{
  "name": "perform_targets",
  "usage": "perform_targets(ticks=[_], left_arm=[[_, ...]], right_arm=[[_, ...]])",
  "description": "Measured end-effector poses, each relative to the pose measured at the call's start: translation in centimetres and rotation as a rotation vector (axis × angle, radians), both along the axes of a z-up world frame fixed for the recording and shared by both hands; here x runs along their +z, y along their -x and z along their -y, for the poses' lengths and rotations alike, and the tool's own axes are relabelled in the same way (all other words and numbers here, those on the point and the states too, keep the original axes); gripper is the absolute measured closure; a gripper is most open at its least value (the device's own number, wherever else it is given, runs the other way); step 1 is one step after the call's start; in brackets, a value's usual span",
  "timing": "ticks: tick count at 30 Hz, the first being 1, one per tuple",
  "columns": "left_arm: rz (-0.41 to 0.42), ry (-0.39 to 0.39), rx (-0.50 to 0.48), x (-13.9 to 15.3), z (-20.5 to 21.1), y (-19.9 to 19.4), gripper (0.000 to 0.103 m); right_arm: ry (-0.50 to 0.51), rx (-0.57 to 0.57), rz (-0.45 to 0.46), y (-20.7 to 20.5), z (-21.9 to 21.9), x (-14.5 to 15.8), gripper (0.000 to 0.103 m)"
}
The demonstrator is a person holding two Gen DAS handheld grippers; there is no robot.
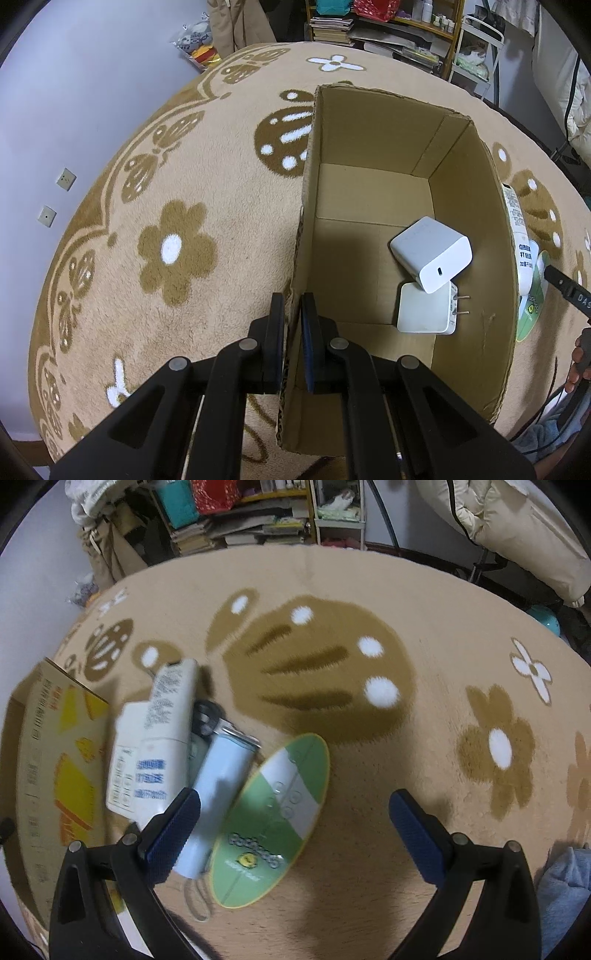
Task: Organize rigid objects
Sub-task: 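Move the right gripper back over the remaining items, then grasp the green Pochacco card edge with the right gripper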
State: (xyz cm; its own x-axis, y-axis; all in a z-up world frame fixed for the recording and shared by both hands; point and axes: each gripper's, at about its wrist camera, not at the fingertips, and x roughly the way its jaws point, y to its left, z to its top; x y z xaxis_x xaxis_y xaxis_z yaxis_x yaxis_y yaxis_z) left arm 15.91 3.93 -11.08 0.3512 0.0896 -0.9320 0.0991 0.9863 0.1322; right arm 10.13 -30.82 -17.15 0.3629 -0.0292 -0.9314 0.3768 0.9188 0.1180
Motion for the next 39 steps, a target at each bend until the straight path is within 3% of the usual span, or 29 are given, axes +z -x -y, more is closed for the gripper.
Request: perform_targets(ticks=[10,18,25,32,35,36,39], left_arm=[[-0.003,0.003,0.0,0.0,-0.1,0.1,0.095],[-0.005,0.003,0.001,-0.1,-0.2,0.1,0.095],[-0.006,0.008,0.003,-0.1,-0.2,0.1,0.095],[-0.006,0.004,-0.001,-0.2,-0.1,0.2,0.095],[-0.007,0.006,0.0,-0.2,-0.1,0.2,0.095],[-0.007,0.007,0.0,-0.2,-0.1,0.3,0.095],[-0.008,0.01,0.001,-0.2,-0.1,0.2,0.095]], right_arm=[[0.008,-0.045,-0.052,0.3,0.8,-2.1,0.0],[0.123,0.005,-0.119,-0.1,-1.5,-2.5,0.0],[-0.007,-0.078,-0.135,0.3,-0.3,-3.6,0.0],[-0.026,-0.06,-0.134,0.1,-0.4,-3.6,0.001],[-0.058,-0.054,-0.111,0.2,-0.4,-3.3,0.017],[-0.076,-0.046,-0.102,0.1,-0.4,-3.0,0.028],[-0.078,-0.044,-0.103,-0.3,-0.9,-2.8,0.031]])
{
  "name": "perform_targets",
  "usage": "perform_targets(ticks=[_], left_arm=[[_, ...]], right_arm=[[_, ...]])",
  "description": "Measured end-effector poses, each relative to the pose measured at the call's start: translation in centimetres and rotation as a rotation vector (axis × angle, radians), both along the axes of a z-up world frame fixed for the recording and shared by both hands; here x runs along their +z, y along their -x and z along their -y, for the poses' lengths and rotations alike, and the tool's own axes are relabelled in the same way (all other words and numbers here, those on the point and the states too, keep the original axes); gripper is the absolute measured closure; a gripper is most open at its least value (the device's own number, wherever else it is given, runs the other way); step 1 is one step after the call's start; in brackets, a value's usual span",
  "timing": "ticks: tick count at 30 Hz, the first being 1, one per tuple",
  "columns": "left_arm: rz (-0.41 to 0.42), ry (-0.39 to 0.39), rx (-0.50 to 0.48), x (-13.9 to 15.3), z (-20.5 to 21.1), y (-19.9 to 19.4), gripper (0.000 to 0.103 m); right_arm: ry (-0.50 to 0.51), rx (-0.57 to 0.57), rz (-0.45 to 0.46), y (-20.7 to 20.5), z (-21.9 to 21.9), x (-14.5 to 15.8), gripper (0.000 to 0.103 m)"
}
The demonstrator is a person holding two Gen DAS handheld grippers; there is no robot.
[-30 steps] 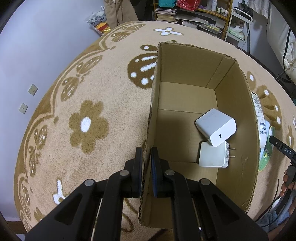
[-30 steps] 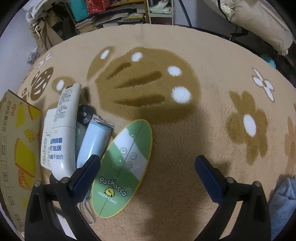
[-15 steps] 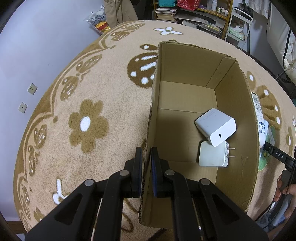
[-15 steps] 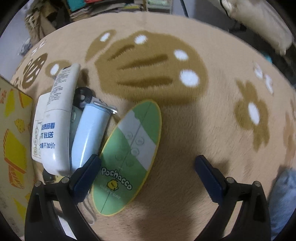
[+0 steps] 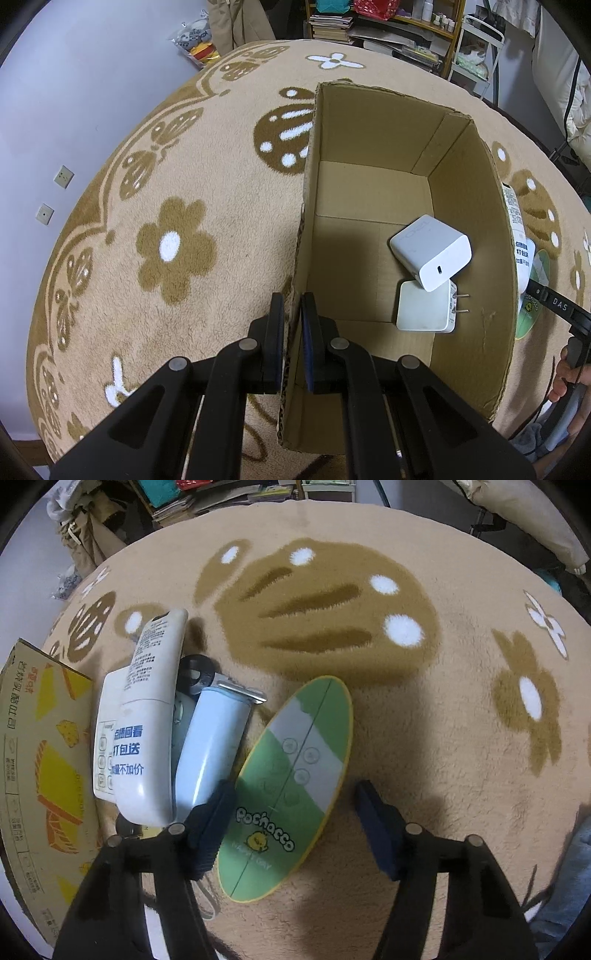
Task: Organize rigid objects
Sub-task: 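Grasp the green Pochacco card edge with the right gripper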
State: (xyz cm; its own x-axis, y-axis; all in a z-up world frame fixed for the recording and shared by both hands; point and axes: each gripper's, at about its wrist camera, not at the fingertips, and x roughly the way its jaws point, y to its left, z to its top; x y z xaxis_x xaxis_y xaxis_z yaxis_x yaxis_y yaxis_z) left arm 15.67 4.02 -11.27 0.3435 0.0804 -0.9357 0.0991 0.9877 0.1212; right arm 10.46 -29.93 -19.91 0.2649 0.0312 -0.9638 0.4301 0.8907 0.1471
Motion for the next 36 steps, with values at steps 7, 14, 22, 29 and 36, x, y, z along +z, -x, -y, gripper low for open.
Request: perform_targets(ticks=[7,14,22,29,36], left_arm=[[-0.006,-0.001,0.0,0.0,0.0,0.0,0.095],[-0.01,0.005,0.002,0.0,-0.1,-0.1,0.095],[-0.011,0.002,0.001,0.0,-0.1,-0.1,0.095],[-0.011,0.002,0.0,0.1,0.0,-0.1,0.095],[-0.011,-0.001,-0.001,0.1,0.0,0.0,0.095]], right_arm=[[-0.11,-0.076,0.066,0.4,1.2,0.9,0.068],[-0.137,-0.076,0.138,0.5,1.8,1.6,0.091],[-0.126,-0.031,0.164,-0.2,0.4,2.3,0.093],[-0.118,-0.053,0.186,0.1,1.1,2.8,0.095],[-0.1,-0.053,0.245,0.4,2.2,4.8,0.095]])
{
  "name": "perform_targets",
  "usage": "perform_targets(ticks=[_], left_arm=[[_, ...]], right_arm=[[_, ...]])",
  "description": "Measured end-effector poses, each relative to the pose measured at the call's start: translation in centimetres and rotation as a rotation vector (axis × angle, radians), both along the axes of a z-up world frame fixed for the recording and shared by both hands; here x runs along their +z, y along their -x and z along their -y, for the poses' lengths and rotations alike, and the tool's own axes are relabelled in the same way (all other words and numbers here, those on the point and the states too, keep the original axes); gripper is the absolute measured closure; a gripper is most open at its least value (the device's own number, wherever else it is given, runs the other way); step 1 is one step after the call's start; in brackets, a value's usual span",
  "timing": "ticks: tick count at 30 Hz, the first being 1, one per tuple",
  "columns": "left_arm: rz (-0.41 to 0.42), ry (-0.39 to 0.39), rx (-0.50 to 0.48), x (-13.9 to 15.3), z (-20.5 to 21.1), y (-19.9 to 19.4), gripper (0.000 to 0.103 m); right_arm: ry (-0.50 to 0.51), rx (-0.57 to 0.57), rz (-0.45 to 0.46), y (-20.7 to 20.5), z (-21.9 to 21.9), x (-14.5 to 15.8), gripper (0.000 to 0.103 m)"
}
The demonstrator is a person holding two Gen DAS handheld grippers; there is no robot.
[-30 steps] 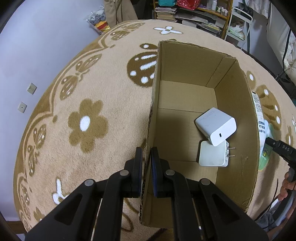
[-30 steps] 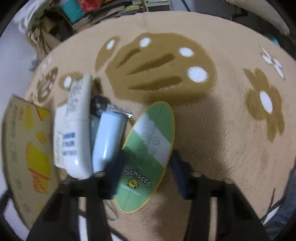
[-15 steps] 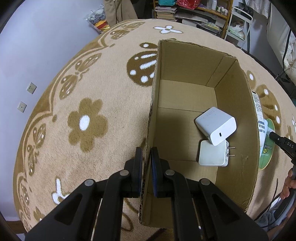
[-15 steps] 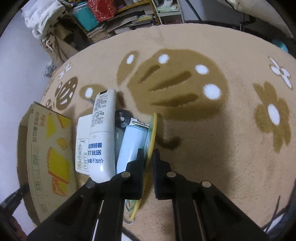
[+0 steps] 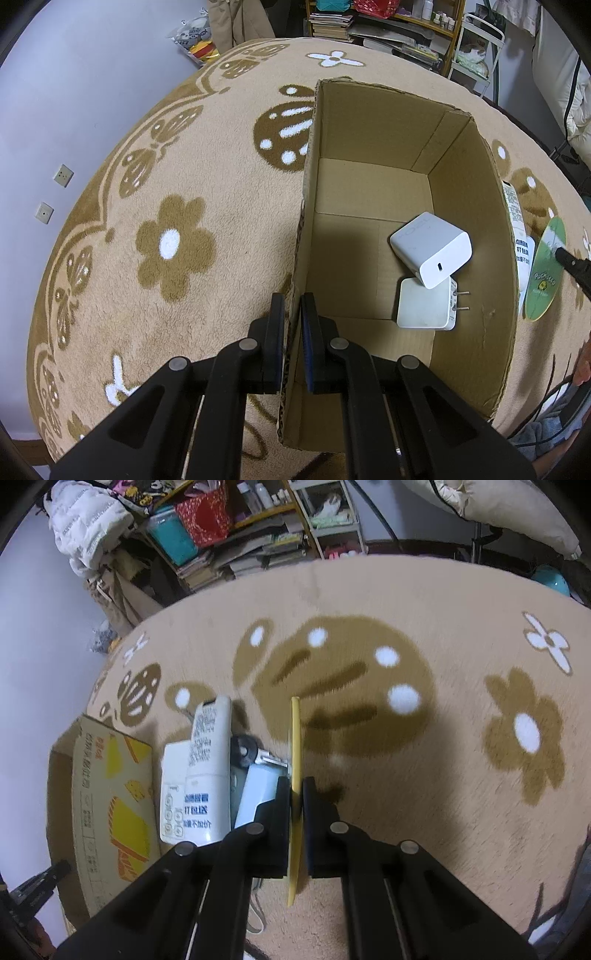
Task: Organize rigid objects
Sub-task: 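Grasp the green Pochacco card edge with the right gripper, then lift the green card and carry it over the box with the right gripper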
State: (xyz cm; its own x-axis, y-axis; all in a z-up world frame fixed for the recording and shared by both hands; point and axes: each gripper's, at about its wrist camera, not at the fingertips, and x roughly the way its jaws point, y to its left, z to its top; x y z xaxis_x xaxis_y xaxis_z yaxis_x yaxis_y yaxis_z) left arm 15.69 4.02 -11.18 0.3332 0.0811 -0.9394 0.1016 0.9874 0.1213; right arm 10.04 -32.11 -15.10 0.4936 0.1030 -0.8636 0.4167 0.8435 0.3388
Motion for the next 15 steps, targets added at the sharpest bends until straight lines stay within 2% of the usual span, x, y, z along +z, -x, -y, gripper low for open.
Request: perform_targets(ticks=[4,15], left_arm=[[0.0,0.001,0.001,0.0,0.0,0.0,0.095],[-0.003,0.005,0.002,0.1,-0.1,-0.1,0.095]], right_arm=[[0.026,0.019,0.038,-0.3,-0.6,1.4,0.095],[0.02,0.089,0.241,-0.5,-2.9,7.6,0.095]])
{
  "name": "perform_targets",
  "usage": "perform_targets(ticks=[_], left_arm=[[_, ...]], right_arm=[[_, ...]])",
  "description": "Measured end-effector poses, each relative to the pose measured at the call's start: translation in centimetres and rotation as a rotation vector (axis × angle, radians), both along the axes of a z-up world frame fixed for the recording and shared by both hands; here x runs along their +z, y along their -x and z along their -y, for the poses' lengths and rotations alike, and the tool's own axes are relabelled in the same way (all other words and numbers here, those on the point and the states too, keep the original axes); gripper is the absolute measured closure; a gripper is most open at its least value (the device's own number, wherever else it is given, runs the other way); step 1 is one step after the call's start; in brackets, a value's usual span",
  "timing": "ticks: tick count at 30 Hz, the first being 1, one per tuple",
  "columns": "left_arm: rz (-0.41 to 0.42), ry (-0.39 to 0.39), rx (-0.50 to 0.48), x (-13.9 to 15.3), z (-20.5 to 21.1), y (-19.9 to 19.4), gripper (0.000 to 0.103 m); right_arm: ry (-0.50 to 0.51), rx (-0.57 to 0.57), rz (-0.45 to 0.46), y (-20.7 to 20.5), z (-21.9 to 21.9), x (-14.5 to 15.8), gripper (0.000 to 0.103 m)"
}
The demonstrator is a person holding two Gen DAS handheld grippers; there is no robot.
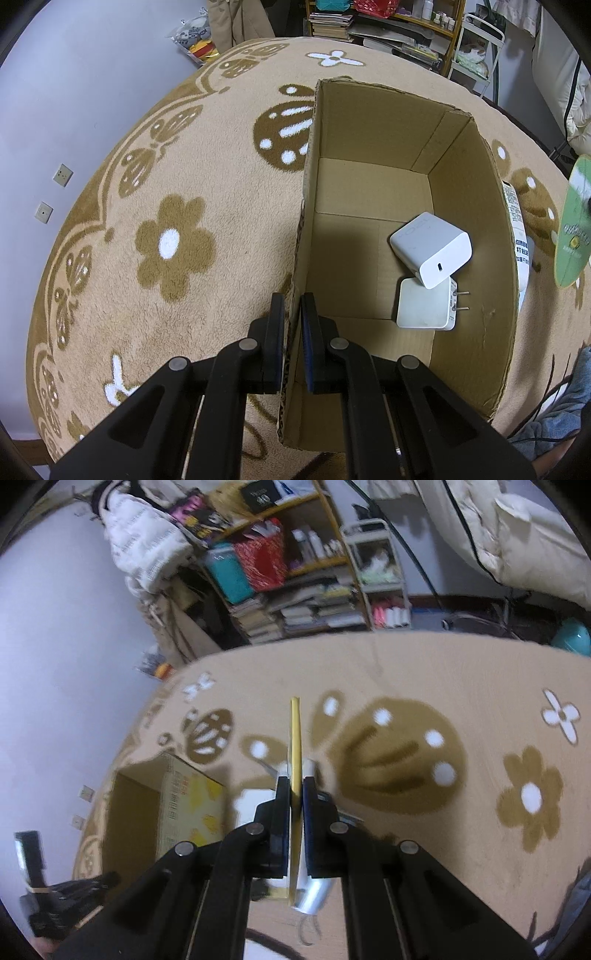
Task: Organize rigid objects
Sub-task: 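Lift the green card and carry it over the box with the right gripper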
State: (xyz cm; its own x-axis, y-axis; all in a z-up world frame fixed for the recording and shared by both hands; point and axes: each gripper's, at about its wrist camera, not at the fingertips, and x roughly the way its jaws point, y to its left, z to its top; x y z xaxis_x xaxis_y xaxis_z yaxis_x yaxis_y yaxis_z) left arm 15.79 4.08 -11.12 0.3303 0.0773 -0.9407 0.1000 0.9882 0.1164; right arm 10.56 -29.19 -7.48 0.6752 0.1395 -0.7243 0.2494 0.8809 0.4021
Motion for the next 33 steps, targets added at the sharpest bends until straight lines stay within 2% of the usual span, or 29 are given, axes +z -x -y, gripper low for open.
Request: perform_targets(ticks=[8,21,27,33], left_arm=[[0.0,-0.007,0.0,0.0,0.0,-0.1,0.095],[-0.002,-0.011,-0.002,-0.2,0.0,-0.1,0.095],[-0.002,-0.014,-0.003,-0.2,0.0,-0.1,0.095],[-0.006,-0.016,-0.008,-0.2,-0.1,-0.1,0.095]], right_arm=[[0.008,0.114,0.116,-0.6,-4.5,3.4,0.095],[-0.063,0.301,0.223,-0.4,-11.3,5.2,0.095],[-0.016,0.365,0.171,-0.9,-15.0,3.1,0.095],[-0.022,0.397,0.073,-1.5,-16.0,0.6,0.095]])
